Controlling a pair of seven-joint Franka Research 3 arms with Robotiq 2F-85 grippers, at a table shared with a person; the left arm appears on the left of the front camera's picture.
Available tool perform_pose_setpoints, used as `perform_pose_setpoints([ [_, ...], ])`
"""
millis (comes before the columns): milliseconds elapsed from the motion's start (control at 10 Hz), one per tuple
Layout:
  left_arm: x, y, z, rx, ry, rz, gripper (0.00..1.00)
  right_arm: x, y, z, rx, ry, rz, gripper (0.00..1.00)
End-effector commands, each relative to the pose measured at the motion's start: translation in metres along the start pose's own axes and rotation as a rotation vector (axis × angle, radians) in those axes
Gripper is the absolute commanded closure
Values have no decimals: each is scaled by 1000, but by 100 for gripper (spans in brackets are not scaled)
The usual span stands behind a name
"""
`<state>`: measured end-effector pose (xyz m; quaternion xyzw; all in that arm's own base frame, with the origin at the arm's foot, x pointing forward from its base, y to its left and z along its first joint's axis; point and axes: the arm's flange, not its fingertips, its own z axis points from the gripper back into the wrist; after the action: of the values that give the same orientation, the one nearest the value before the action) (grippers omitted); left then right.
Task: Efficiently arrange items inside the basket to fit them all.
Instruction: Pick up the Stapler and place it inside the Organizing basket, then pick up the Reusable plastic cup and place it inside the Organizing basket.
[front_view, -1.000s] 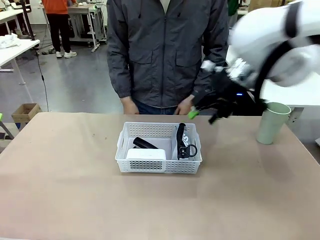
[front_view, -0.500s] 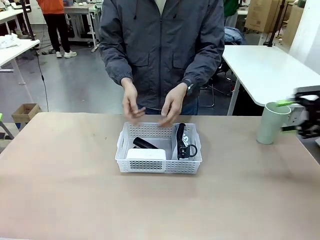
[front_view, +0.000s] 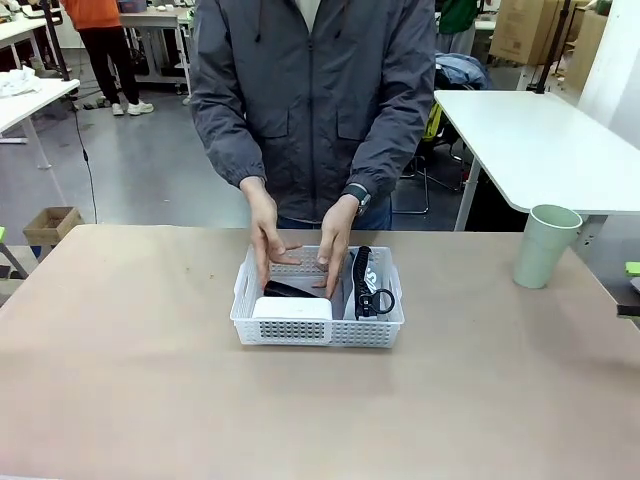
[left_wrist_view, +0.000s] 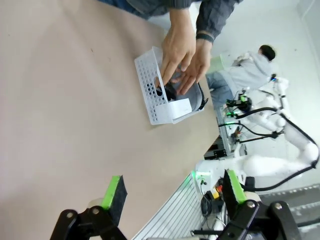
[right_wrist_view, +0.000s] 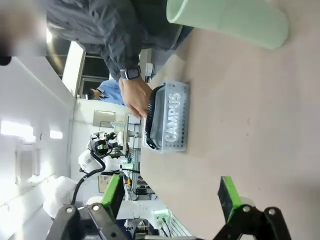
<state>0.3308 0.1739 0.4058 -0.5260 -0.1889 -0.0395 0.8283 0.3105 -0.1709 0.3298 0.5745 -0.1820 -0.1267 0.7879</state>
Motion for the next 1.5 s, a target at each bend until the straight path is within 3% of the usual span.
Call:
perform_pose_setpoints([
  [0, -2, -4, 2, -7, 5, 7, 0, 3, 35, 13, 36, -47, -58, 0],
  [1400, -2, -4, 2, -7, 5, 7, 0, 3, 35, 13, 36, -47, -58, 0],
])
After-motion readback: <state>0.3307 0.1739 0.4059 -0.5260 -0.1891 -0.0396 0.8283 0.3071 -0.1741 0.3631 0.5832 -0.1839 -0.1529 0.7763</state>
